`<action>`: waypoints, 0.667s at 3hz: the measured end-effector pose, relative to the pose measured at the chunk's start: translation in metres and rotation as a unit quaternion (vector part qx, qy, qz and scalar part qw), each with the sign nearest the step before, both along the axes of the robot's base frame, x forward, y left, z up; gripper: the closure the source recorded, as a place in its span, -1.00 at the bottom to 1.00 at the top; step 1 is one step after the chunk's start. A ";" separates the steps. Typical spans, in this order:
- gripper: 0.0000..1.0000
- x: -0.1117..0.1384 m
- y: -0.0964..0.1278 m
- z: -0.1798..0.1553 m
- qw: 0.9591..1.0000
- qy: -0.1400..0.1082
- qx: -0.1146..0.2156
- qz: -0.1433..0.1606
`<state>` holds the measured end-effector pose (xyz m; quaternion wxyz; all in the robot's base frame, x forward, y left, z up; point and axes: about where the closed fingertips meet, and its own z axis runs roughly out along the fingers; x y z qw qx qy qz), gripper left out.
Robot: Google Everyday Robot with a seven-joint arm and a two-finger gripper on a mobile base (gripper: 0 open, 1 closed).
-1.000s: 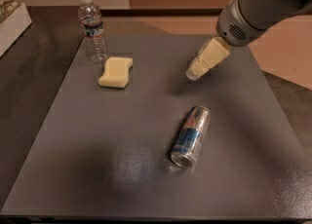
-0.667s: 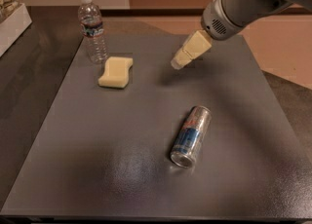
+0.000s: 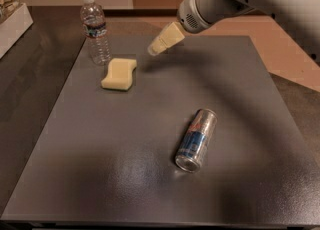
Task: Pick water bottle
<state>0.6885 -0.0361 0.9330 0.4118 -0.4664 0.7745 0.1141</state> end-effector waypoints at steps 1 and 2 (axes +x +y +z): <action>-1.00 0.030 0.040 0.004 0.999 -0.015 0.045 0.023; -1.00 0.047 0.083 0.010 0.994 -0.017 0.088 0.060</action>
Offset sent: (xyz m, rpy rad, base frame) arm 0.0682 0.1324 0.0259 0.2975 -0.0449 0.2137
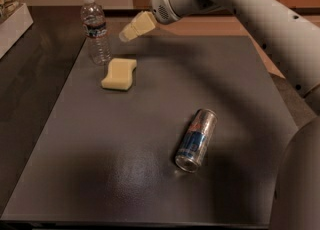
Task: Pick water bottle
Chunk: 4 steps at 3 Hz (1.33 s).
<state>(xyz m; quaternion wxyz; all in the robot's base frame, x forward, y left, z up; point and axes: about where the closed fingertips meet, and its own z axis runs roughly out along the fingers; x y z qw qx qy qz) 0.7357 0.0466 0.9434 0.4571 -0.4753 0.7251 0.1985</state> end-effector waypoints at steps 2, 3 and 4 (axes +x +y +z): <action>-1.00 -0.008 0.074 0.001 0.994 0.017 0.049 0.096; -1.00 -0.019 0.098 -0.003 0.991 0.012 0.053 0.119; -1.00 -0.024 0.117 -0.008 0.991 0.000 0.062 0.116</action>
Offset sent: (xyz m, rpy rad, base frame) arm -0.0210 0.1095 0.0018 0.1308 0.0541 0.3079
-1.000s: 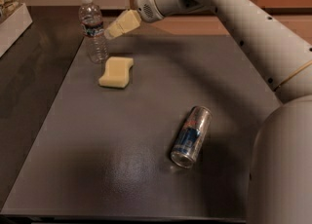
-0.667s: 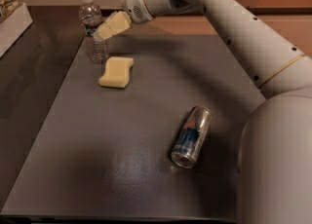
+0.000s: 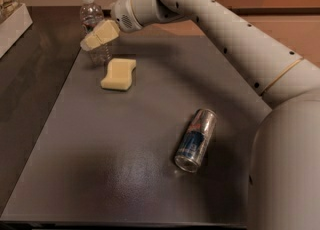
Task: Pick water bottle
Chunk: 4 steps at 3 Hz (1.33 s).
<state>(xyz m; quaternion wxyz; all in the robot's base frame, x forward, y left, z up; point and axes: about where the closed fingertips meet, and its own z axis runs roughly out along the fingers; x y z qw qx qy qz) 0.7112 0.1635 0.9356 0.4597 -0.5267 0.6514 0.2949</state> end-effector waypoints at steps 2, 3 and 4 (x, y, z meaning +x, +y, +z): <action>-0.66 0.013 0.028 -0.001 0.999 0.000 0.027 -0.022; -0.19 0.020 0.031 -0.001 0.999 0.008 0.036 -0.034; 0.28 0.017 0.025 0.004 0.998 0.011 0.044 -0.039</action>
Offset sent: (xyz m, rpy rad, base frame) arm 0.0282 0.0342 0.0044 0.0894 0.0062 -0.0887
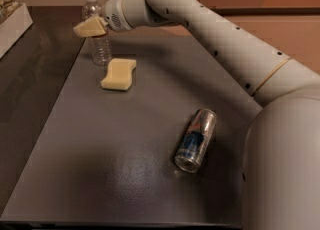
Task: Pick water bottle
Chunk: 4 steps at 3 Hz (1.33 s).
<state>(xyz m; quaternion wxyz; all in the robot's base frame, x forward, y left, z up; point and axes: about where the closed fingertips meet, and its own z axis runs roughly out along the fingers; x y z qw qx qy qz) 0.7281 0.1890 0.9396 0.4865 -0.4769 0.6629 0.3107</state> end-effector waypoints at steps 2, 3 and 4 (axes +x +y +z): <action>1.00 -0.027 -0.033 0.056 0.999 -0.027 0.016 0.010; 1.00 -0.046 -0.054 0.095 0.998 -0.056 0.017 0.024; 1.00 -0.062 -0.067 0.135 0.995 -0.093 0.014 0.042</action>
Offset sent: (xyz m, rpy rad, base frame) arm -0.0472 -0.0682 0.1042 0.0437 -0.1054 0.0334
